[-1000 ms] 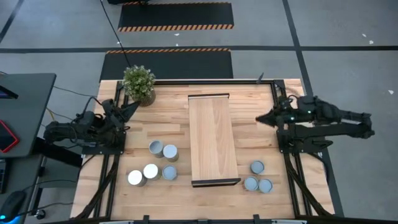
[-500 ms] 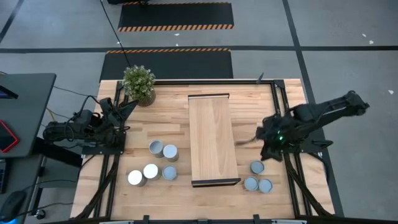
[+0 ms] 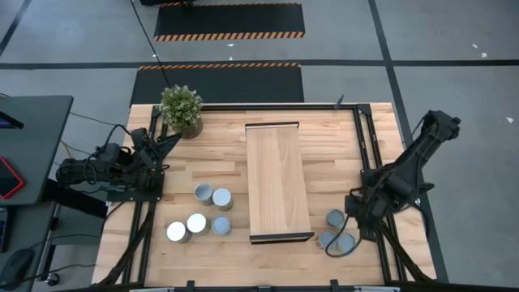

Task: Pick and place cans onto a shelf
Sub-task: Put the canned peas on the shelf

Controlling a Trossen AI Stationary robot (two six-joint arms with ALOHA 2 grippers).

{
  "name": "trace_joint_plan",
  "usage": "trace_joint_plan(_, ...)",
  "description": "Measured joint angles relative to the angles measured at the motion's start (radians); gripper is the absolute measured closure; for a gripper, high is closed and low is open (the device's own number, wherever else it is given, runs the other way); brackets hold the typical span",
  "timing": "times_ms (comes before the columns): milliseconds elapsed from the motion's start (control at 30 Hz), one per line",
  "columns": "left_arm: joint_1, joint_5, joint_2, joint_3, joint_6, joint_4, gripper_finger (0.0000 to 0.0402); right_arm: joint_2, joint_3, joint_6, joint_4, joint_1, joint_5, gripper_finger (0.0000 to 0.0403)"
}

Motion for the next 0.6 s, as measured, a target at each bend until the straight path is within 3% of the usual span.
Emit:
trace_joint_plan(133, 0.0, 0.0, 0.0, 0.0, -0.001, 0.0, 0.017, 0.083, 0.062, 0.033, -0.007, 0.045, 0.023, 0.0224)
trace_joint_plan(400, 0.0, 0.012, 0.0, 0.001, -0.006, 0.0, 0.017, 0.25, 0.263, 0.008, -0.051, 0.135, 0.213, 0.0224)
trace_joint_plan(600, 0.0, 0.012, 0.0, 0.001, -0.001, -0.001, 0.017, 0.337, 0.267, 0.006, 0.054, 0.15, 0.169, 0.0224)
